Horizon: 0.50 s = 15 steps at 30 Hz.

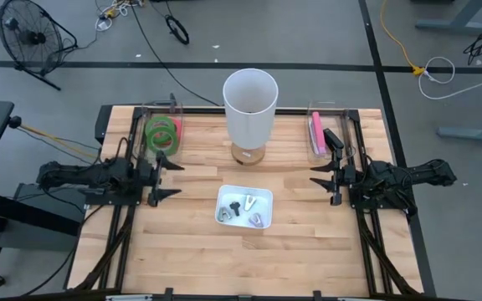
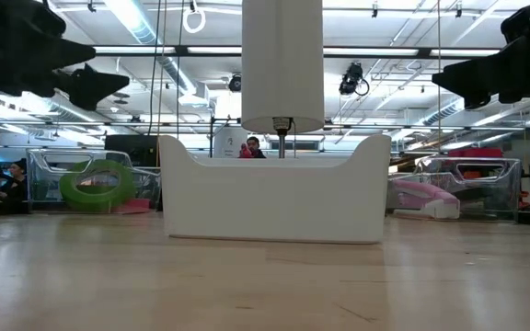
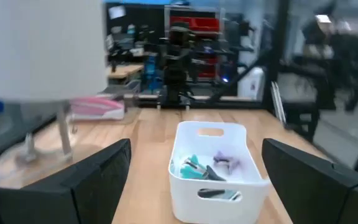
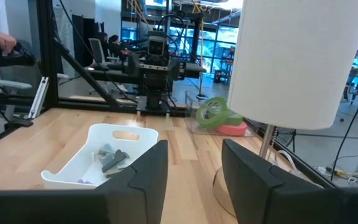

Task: Pick and place Stapler, Stapler remover, tape
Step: Return to Home Position

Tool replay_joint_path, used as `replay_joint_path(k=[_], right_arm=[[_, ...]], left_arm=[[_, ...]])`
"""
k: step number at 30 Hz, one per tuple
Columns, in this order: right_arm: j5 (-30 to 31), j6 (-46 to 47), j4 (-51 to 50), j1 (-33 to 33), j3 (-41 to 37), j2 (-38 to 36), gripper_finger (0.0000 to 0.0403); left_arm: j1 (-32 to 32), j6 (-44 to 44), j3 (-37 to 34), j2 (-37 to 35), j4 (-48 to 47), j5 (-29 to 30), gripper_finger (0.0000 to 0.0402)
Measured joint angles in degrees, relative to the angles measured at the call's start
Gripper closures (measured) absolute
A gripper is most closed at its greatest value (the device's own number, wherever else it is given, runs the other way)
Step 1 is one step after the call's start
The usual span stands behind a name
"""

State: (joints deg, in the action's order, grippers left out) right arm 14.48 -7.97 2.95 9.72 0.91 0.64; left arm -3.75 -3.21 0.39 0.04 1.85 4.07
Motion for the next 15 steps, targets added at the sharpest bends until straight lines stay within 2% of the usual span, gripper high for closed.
replay_joint_path(k=[4, 6, 15], right_arm=[[0.0, 0.0, 0.0, 0.0, 0.0, 0.0, 0.025], [0.0, 0.0, 0.0, 0.0, 0.0, 0.0, 0.025], [0.0, 0.0, 0.0, 0.0, 0.0, 0.0, 0.025]], left_arm=[[0.6, 7.0, 0.0, 0.0, -0.5, -4.0, 0.0035], [1.1, 6.8, 0.0, 0.0, -0.5, -5.7, 0.0035], [1.6, 3.1, 0.0, 0.0, -0.5, -6.5, 0.0035]])
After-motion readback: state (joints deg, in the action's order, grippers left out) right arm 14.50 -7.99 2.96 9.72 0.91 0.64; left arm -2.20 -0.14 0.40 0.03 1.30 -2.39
